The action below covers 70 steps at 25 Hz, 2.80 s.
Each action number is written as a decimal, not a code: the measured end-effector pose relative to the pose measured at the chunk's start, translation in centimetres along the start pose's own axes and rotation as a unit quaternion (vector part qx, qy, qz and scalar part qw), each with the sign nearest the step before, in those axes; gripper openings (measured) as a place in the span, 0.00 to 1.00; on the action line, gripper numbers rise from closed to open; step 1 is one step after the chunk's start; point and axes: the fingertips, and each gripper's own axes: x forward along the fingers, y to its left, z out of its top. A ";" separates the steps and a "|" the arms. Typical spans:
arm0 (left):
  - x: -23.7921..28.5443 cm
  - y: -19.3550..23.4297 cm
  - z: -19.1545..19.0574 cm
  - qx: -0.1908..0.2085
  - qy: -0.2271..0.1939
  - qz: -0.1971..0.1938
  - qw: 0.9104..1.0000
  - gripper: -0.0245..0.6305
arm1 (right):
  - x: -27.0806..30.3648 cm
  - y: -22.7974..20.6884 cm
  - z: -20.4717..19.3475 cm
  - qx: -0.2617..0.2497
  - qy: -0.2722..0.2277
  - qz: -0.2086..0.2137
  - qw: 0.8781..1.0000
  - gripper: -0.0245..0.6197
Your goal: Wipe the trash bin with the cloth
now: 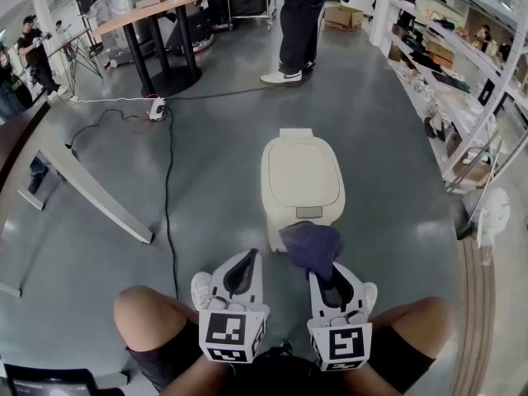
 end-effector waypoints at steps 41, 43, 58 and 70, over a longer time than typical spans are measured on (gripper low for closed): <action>25.5 16.3 11.7 -0.010 0.029 0.019 0.999 0.04 | 32.7 -8.3 5.1 0.018 0.141 0.054 0.988 0.20; 26.3 16.0 11.4 -0.003 0.034 0.017 0.999 0.04 | 33.6 -8.6 4.9 0.014 0.151 0.061 0.987 0.20; 29.3 17.6 10.1 -0.007 0.057 0.007 0.998 0.04 | 40.2 -8.6 1.2 -0.023 0.243 0.088 0.966 0.20; 29.2 16.4 9.6 -0.015 0.060 0.000 0.998 0.04 | 40.5 -9.5 -0.7 -0.053 0.279 0.086 0.955 0.20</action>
